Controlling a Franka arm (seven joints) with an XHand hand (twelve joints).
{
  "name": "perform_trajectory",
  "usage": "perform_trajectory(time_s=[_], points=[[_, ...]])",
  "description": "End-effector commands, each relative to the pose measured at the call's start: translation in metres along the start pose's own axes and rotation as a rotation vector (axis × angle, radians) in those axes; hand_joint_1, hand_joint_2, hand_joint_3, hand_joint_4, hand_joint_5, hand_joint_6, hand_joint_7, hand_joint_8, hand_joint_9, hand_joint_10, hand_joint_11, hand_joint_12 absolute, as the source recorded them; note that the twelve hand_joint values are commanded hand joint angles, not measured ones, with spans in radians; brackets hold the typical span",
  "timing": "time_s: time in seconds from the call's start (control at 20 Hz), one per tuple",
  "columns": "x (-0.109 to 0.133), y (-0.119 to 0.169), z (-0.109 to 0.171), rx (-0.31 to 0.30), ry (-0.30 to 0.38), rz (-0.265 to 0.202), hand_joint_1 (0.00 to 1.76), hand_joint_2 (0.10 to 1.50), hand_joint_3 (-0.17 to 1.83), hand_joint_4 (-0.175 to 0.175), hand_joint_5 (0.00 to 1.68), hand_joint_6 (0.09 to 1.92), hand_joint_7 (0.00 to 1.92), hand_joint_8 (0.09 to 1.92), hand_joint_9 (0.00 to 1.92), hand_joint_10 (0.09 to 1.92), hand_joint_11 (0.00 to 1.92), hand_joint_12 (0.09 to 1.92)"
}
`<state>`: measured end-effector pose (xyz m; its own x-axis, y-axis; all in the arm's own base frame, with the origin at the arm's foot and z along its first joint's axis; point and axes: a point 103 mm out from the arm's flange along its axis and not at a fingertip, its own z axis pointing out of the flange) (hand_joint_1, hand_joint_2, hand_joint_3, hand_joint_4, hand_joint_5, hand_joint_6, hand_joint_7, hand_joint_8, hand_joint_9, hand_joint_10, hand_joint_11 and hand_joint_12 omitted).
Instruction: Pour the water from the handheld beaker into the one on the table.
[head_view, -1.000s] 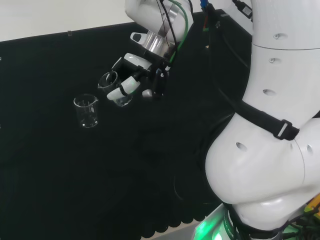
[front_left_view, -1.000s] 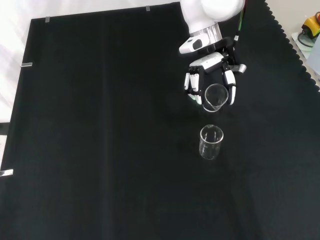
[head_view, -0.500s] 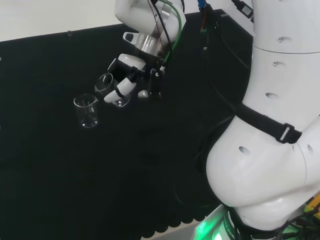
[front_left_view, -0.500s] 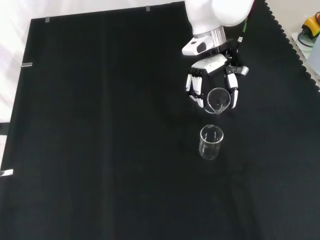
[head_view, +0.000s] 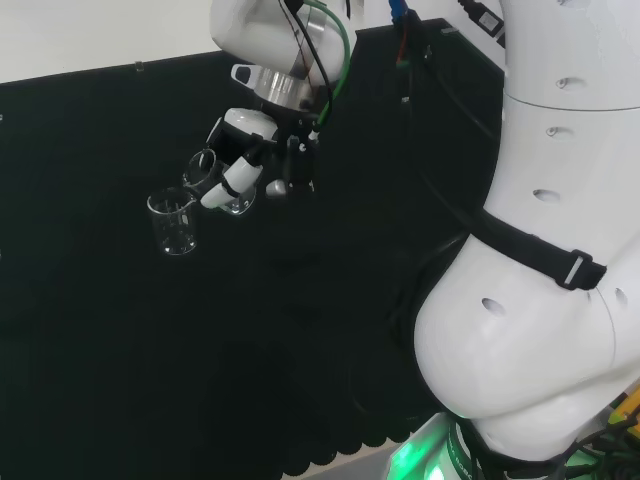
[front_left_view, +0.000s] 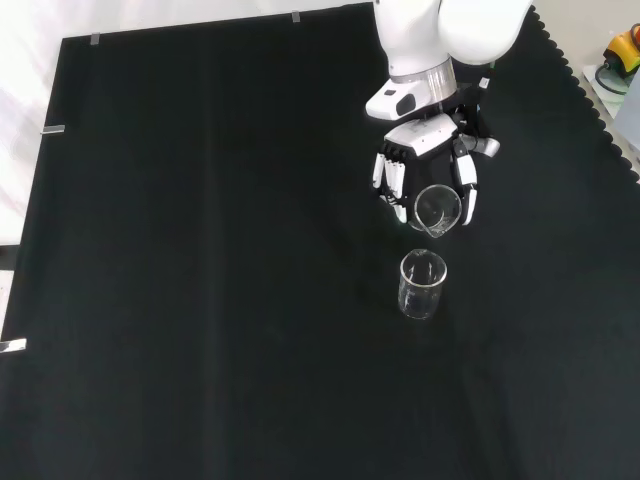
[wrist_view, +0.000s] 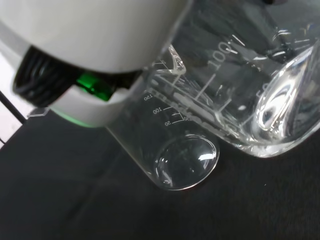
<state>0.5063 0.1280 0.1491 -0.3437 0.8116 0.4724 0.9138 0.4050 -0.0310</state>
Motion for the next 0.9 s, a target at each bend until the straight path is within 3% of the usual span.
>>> perform_trajectory(time_s=[0.05,0.9], points=[[0.0035,0.0078,0.0008,-0.003,-0.040,0.025,1.33,0.66,0.53,-0.175,1.46,0.22,1.59,0.09,1.50,0.09,1.01,0.92],[0.0099,0.0146,-0.0072,-0.004,-0.152,0.043,1.33,0.66,0.54,-0.175,1.47,0.22,1.59,0.09,1.50,0.09,1.03,0.91]])
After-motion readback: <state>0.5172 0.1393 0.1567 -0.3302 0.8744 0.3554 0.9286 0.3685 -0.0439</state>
